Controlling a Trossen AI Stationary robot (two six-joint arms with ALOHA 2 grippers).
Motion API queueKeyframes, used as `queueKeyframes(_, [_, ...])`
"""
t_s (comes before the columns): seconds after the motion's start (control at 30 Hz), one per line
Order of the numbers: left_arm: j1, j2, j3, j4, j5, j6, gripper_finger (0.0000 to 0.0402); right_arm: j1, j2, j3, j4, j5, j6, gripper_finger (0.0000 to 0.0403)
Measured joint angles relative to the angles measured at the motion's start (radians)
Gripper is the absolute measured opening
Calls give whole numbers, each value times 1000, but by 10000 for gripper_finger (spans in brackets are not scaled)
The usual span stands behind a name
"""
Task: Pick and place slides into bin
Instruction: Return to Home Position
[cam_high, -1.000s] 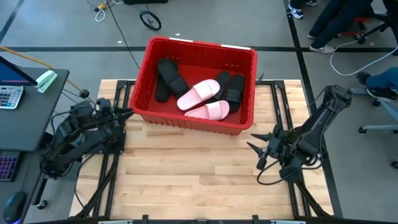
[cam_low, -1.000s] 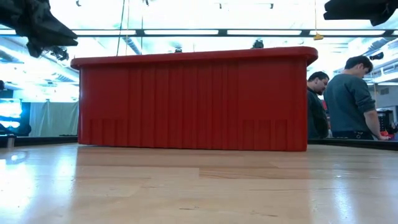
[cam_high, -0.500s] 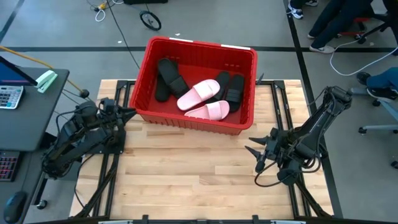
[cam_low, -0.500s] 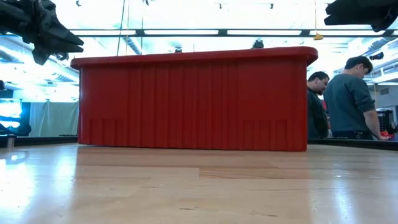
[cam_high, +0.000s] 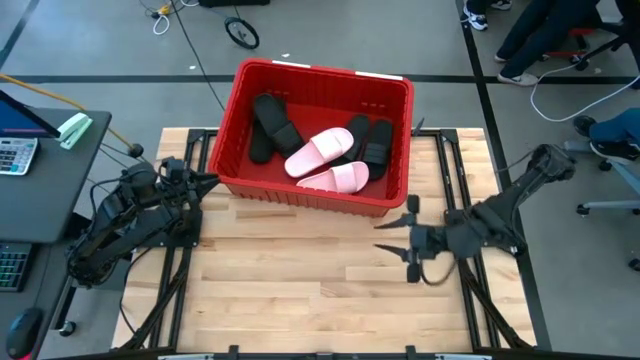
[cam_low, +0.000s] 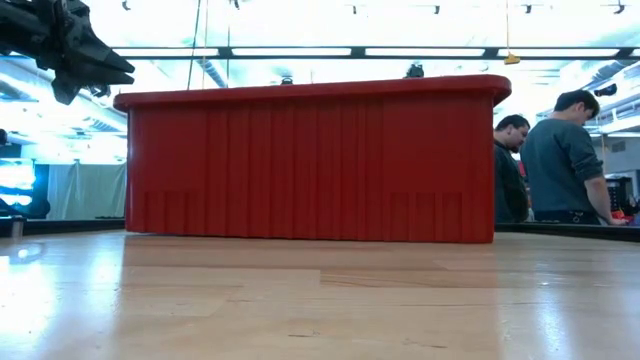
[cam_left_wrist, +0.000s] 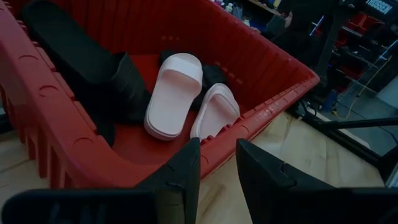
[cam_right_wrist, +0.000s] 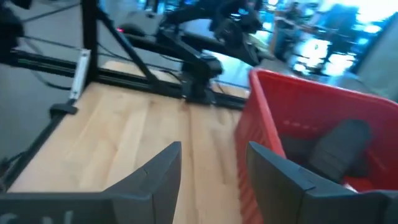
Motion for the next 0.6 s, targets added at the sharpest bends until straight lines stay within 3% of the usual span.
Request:
queueKeyframes(0.13, [0,0,0,0,0,0,107,-144,-33,-42,41,-214,-22,185])
queueKeyframes(0.3, [0,0,0,0,0,1,107,-259,-93,-209,224,-383,-26,185])
queueKeyframes(0.6, [0,0,0,0,0,1,107,-260,-290,-495,447,-407,50,185])
